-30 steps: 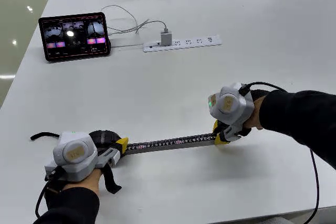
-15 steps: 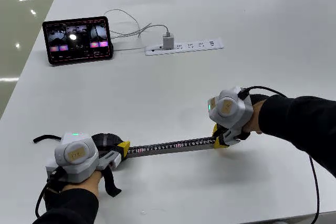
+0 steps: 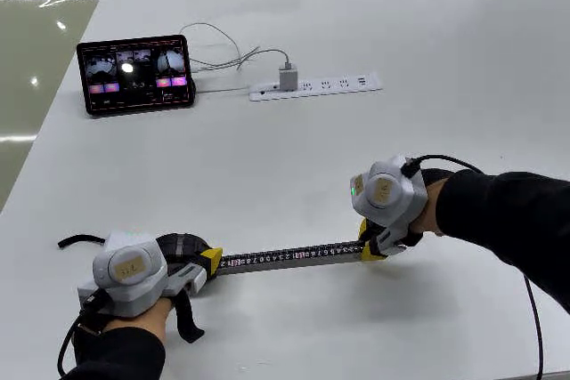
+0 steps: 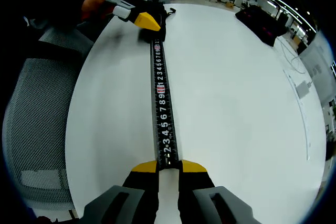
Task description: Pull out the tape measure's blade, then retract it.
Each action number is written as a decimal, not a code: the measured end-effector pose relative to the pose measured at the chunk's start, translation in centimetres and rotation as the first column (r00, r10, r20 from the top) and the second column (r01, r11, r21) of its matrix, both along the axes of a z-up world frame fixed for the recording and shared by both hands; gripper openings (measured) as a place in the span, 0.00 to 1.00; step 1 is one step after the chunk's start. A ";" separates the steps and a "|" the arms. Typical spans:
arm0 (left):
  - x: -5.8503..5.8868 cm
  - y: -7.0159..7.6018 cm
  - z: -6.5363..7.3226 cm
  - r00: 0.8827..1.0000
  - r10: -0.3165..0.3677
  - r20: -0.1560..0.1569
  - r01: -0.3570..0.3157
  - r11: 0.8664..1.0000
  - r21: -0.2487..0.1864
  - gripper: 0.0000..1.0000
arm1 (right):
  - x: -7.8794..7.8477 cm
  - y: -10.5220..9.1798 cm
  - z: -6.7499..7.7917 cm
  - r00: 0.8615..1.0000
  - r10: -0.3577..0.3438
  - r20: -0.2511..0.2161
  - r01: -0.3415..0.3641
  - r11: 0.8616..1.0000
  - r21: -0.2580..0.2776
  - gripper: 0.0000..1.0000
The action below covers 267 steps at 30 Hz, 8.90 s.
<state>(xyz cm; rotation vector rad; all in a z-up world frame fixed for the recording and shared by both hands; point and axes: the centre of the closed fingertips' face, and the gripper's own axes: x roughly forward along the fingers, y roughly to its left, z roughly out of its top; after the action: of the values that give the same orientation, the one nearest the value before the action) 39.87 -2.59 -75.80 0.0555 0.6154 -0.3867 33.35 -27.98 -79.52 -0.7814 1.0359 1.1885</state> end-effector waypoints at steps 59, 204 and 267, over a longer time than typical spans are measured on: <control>0.0 -0.1 0.0 1.000 0.001 -0.008 -0.001 1.000 0.002 0.60 | 0.5 2.4 -0.1 1.000 -0.009 0.002 0.009 1.000 -0.014 0.09; 0.0 0.1 -0.1 1.000 -0.022 -0.019 0.022 1.000 -0.009 0.60 | 1.7 12.4 -0.2 1.000 0.005 -0.011 -0.005 0.999 0.040 0.09; 0.0 0.2 0.0 0.999 -0.016 -0.037 0.014 0.998 -0.056 0.59 | 2.1 16.2 -0.1 1.000 -0.011 0.009 0.010 0.990 0.142 0.09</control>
<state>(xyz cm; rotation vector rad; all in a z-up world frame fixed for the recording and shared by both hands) 39.91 -2.35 -75.83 -0.0003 0.6408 -0.4202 35.48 -11.75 -79.60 -0.6687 0.9350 1.2339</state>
